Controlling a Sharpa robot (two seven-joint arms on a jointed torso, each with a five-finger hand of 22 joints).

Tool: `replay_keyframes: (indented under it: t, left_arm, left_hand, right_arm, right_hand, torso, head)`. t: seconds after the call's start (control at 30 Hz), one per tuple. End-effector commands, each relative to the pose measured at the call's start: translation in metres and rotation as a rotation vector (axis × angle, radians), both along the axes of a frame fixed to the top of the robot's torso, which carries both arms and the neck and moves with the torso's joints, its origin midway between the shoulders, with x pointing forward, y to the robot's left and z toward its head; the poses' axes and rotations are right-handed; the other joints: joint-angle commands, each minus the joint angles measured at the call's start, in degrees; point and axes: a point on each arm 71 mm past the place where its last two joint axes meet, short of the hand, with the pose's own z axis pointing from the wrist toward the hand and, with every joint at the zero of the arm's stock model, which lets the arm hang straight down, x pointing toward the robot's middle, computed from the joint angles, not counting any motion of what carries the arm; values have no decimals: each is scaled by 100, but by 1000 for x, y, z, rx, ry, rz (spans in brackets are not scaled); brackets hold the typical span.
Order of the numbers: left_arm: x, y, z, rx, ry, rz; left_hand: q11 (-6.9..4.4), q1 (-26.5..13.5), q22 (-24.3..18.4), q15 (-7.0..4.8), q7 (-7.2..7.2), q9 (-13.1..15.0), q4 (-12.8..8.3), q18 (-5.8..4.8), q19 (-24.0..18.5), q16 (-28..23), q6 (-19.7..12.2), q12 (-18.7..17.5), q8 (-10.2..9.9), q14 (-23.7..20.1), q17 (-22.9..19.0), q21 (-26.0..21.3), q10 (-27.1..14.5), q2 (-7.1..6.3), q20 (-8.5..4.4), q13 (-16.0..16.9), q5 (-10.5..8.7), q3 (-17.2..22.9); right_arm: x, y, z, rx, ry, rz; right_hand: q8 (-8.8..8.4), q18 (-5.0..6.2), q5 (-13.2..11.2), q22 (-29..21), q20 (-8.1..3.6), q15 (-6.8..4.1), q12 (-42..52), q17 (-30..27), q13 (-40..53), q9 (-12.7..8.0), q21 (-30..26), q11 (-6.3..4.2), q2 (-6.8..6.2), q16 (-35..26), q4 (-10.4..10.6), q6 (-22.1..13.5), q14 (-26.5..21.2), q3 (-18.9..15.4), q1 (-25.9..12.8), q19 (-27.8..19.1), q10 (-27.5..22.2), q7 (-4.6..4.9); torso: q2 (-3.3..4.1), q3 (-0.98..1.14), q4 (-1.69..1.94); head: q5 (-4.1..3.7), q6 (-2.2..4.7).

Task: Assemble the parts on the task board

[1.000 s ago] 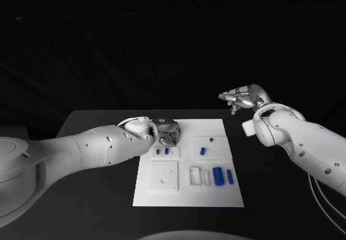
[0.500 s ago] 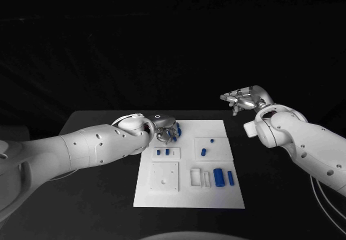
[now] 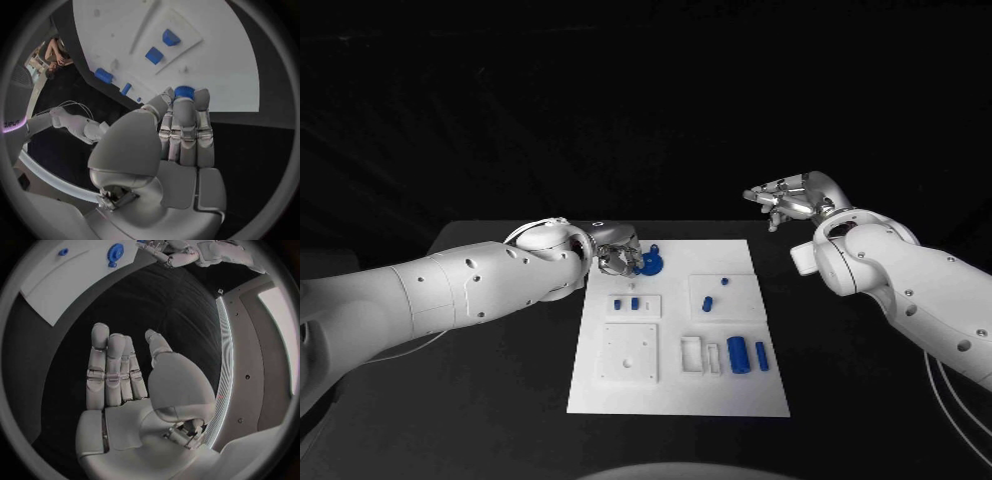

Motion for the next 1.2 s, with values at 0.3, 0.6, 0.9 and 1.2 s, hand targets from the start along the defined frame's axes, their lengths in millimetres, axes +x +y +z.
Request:
replay_keyframes:
  t: [0.3,0.6,0.9,1.2]
  left_arm:
    - [1,6,-3,18,44,15]
    - [1,5,-9,45,60,8]
    - [0,4,-16,71,79,1]
    - [-2,4,-19,80,91,-1]
  left_hand:
    - [-3,28,120,-14,2,7,-17,53,-63,-43,39,15,-9,-5,-9,35,30,-46,-12,-5,-33,-28]
    - [-3,32,121,-14,2,7,-21,50,-70,-48,40,16,-8,-10,-11,39,30,-44,-13,-5,-30,-30]
    - [0,47,123,-13,4,6,-62,49,-96,-63,34,15,-9,-25,-14,70,31,-49,-15,-5,-54,-38]
    - [-1,36,120,-15,4,6,-60,44,-104,-72,30,15,-10,-29,-17,75,29,-43,-16,-5,-83,-53]
  right_arm:
    - [0,1,0,-1,0,18]
    - [0,2,0,0,-1,17]
    - [0,2,0,1,-1,18]
    - [0,2,0,0,0,20]
  right_hand:
    - [-2,6,37,23,-1,0,35,-13,-12,-4,-40,-12,-10,29,41,-38,-31,-3,-1,110,-43,-4]
    - [-4,7,53,24,0,0,34,-14,-13,-5,-43,-11,-9,30,42,-42,-30,-4,0,111,-45,-3]
    - [-3,6,63,29,0,0,34,-16,-16,-4,-50,-11,-14,30,44,-40,-32,-8,1,113,-44,-4]
    - [-3,6,63,29,0,0,34,-16,-16,-4,-50,-11,-14,30,44,-40,-32,-8,1,113,-44,-4]
  torso:
    - [6,3,-8]
    - [2,8,-10]
    - [5,5,-16]
    - [3,6,-8]
  head:
    - [80,-36]
    - [111,-45]
    - [112,-57]
    - [77,-66]
